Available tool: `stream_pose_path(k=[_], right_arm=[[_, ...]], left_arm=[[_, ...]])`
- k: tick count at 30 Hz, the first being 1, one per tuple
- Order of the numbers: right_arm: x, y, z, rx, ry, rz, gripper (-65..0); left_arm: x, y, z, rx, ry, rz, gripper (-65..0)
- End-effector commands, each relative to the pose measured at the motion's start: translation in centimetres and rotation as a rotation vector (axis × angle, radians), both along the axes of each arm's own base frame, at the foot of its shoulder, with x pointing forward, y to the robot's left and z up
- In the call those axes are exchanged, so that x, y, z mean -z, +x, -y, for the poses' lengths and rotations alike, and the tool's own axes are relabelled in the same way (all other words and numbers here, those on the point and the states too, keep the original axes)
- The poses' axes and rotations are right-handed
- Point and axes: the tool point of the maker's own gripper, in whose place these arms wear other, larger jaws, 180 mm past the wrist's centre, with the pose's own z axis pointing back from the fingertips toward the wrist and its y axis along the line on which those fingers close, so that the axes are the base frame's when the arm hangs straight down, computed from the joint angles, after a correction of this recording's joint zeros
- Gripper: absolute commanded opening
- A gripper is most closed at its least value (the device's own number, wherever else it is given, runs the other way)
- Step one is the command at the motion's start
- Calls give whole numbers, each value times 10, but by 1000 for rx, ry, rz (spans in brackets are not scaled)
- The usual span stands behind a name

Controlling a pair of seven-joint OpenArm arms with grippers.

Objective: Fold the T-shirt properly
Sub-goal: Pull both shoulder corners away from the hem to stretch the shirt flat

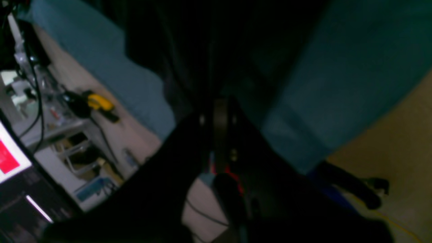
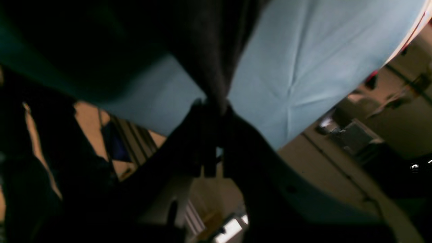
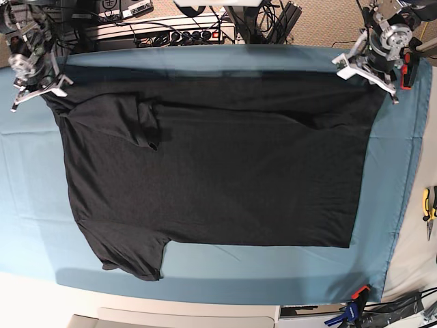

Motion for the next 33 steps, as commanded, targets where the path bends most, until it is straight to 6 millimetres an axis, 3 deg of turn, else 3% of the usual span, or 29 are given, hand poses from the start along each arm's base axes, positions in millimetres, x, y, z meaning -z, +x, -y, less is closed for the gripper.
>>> stream_pose_path(k=[1, 5, 12, 33], right_arm=[[-18, 10, 13, 2, -62, 39, -650], [-24, 10, 27, 38, -84, 51, -650], [-8, -8, 49, 82, -90, -22, -650], [-7, -9, 49, 87, -85, -23, -650]], left_arm=[[-9, 7, -11, -12, 36, 32, -650], [-13, 12, -18, -47, 22, 36, -650], [-6, -2, -18, -54, 14, 2, -650], [-3, -6, -14, -76, 1, -4, -650]])
